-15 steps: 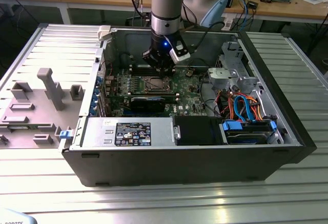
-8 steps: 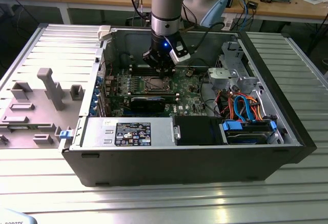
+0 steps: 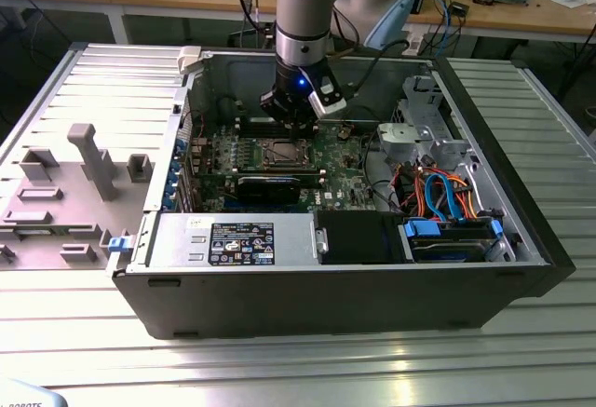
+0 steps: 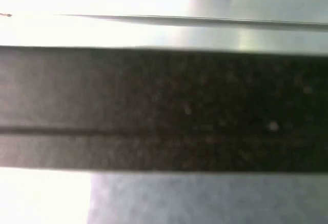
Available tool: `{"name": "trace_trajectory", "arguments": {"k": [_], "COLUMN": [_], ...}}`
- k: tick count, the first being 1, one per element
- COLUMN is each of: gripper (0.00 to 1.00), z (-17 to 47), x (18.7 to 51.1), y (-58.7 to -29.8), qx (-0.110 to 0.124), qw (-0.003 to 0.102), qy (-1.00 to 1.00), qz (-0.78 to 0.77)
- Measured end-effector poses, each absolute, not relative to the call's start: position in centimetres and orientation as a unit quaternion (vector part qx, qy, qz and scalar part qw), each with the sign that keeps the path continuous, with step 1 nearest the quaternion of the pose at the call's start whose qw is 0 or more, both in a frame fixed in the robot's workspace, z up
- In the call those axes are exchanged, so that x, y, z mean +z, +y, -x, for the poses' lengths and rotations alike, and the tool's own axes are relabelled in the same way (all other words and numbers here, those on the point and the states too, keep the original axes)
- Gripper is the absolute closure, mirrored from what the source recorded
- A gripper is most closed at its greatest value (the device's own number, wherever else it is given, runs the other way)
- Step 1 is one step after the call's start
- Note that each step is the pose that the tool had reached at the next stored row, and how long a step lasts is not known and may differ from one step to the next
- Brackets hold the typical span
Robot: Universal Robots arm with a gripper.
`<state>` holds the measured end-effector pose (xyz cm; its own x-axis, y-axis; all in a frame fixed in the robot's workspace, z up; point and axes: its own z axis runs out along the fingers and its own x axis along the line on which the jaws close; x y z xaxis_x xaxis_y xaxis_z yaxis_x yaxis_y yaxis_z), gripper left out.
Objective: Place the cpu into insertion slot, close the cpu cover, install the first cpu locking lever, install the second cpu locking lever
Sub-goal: 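Install the first cpu locking lever, then install the second cpu locking lever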
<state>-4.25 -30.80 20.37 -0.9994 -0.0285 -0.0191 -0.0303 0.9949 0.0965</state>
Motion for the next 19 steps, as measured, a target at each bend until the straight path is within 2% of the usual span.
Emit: {"name": "trace_trajectory", "arguments": {"k": [3, 19], "gripper": [0.89, 0.89], "z": [4.3, 4.2], "x": [21.2, 21.2], "y": [-30.8, -32.2], "qx": [0.048, 0.048], "qw": [0.009, 0.008], "qy": [0.999, 0.999], "qz": [0.015, 0.015]}}
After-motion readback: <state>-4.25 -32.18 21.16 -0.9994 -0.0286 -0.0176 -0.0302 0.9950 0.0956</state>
